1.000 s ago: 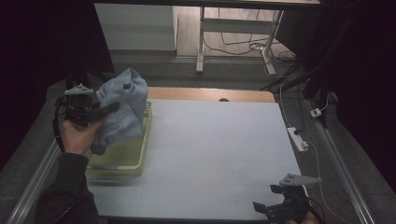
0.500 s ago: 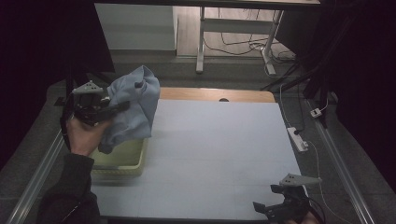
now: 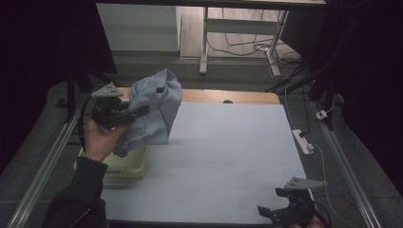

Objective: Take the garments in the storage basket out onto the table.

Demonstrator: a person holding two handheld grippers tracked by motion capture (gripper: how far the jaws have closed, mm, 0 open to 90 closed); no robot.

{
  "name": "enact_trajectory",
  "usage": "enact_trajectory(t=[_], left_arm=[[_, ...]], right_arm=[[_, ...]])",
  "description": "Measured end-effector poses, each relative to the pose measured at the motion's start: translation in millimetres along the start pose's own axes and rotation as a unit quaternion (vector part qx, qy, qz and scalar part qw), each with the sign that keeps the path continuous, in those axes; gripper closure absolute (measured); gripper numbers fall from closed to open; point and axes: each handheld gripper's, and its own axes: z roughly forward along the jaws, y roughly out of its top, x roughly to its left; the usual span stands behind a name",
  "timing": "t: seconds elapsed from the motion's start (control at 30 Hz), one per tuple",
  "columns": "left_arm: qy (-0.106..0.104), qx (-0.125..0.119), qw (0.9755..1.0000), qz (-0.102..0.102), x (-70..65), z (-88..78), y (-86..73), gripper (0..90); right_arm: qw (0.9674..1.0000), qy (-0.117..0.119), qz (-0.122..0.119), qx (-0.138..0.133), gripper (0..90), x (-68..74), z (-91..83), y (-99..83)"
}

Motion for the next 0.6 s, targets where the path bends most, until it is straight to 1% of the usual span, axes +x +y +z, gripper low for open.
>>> enact_trajectory(t=[0.1, 0.33, 0.6], left_arm=[[-0.011, 0.000, 0.9999, 0.003, -6.1, 4.8, 2.6, 65.4], [-0.028, 0.004, 0.9995, 0.017, -21.2, 17.0, 8.3, 65.3], [-0.053, 0.009, 0.9981, 0.030, -37.4, 35.7, 13.0, 65.2]], right_arm=[[1.0000, 0.000, 0.000, 0.000, 0.8, 0.0, 0.0, -0.1], [1.0000, 0.000, -0.001, 0.000, 0.8, 0.0, 0.0, -0.2], [1.0000, 0.001, 0.000, 0.001, 0.8, 0.2, -0.2, -0.5]])
